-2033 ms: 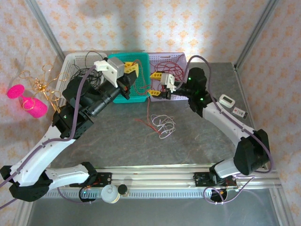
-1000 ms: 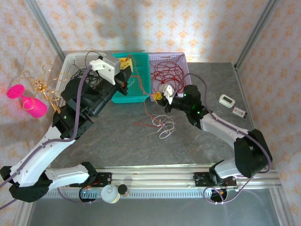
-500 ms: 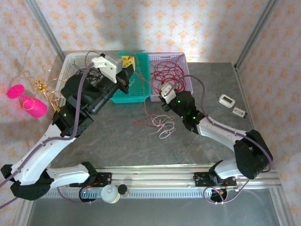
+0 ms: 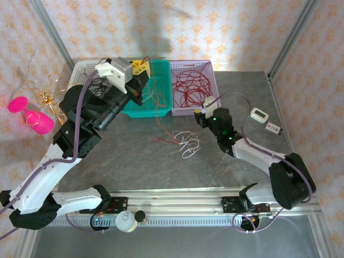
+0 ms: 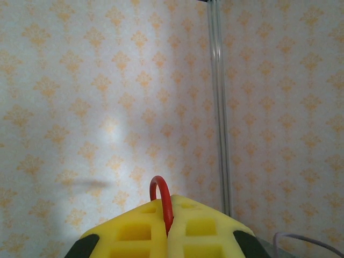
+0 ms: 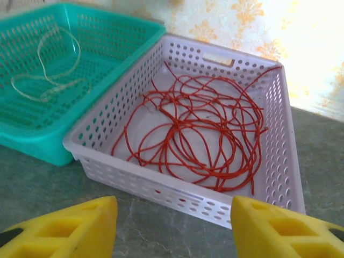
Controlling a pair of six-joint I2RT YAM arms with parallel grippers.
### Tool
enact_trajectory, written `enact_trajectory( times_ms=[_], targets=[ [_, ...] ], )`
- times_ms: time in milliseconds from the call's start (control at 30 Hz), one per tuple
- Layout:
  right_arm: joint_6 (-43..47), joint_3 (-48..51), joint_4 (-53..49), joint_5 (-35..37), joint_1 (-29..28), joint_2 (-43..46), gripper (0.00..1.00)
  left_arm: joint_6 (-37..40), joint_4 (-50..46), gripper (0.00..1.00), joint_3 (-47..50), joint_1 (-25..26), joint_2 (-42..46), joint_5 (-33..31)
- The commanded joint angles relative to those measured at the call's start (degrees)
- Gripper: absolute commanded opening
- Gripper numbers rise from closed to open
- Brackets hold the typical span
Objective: Untangle the cables
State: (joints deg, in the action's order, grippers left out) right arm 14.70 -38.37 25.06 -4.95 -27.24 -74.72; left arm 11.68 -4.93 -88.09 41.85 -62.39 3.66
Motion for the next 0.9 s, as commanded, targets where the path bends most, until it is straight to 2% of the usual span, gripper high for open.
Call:
enact_trajectory(
  times_ms=[0,33,100,200,300,400,533,867],
  targets=[
    [-8.0,-3.5,-1.8,-12.8,1.4,5.4,0.59,0.6,0.7,0.0,-1.6,-0.4,-0.5,2.1],
    [-7.9,-4.9,-2.8,-18.2,1.6,6.4,0.62,0.7,0.5,0.0,-1.7,-0.4,-0.6,2.3],
    [-9.1,-8.6,-5.8,-28.3,1.6,6.7,0.72,0.8,-0.2,0.0,-1.6,-0.4,-0.7,3.0],
    [-11.9,-13.8,-6.0,-43.5,1.5,6.7,0.72,0.9,-1.3,0.0,-1.5,-0.4,-1.0,3.5],
    [-15.4,-15.9,-0.7,-50.2,0.3,8.1,0.75,0.8,-2.0,0.0,-1.0,-0.5,-1.3,3.7],
    [-15.3,-18.2,2.3,-51.7,-3.1,7.6,0.8,0.7,-2.4,0.0,-0.8,-0.4,-1.6,3.9],
    [-15.6,-23.1,2.2,-51.4,-7.1,3.9,0.8,0.5,-3.2,0.0,-0.8,-0.4,-2.3,4.3],
    [-13.9,-29.8,0.8,-45.7,-8.4,-2.8,0.65,0.1,-3.5,0.0,0.1,-0.5,-2.2,4.6]
  ],
)
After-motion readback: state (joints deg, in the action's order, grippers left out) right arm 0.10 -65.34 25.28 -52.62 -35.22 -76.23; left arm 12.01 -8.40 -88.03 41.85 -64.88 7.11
